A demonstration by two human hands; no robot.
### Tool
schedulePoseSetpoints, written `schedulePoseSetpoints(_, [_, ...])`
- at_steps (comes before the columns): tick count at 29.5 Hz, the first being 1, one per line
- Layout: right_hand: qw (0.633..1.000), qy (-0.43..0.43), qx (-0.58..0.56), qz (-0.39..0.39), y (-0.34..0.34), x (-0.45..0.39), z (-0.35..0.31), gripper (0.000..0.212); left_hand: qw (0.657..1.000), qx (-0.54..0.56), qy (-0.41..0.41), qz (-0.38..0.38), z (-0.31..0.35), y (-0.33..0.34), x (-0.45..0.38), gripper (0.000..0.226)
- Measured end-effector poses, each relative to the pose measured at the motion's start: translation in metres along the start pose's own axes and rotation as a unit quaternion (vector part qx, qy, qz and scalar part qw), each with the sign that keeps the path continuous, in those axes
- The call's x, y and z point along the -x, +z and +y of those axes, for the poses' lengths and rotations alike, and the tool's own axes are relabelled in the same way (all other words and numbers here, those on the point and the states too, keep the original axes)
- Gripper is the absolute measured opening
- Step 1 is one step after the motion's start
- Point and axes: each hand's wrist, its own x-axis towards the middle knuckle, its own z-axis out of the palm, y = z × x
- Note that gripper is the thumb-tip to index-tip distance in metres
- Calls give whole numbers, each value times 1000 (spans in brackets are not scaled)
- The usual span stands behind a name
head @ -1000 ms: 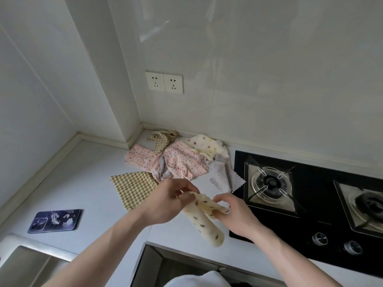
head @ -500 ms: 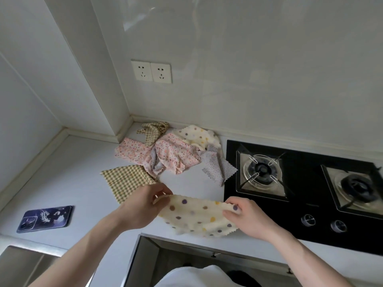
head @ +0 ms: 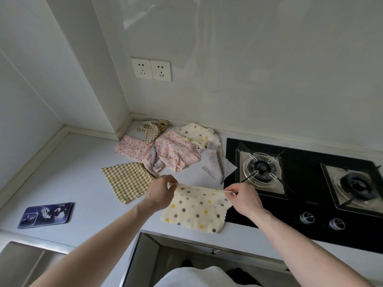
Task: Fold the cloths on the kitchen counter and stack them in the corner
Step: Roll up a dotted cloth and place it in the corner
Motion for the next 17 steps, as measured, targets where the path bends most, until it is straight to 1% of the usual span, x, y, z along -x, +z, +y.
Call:
schedulePoseSetpoints(2, [1000,1,-9,14,5,2,2,13,1000,15,-16,-9,-1,6,3,18])
schedulePoseSetpoints(4, [1000,-3,-15,12,11,7,4,15,1000,16,-20,-18,-6,11,9,21])
schedulePoseSetpoints(8, [999,-28,1,-38,34,21,17,19,999,-6,-24,-31,-22,24,22,28])
schedulePoseSetpoints(17, [989,-33,76,-122,76,36,38,23,989,-92,-41,-105,-58,51,47,34])
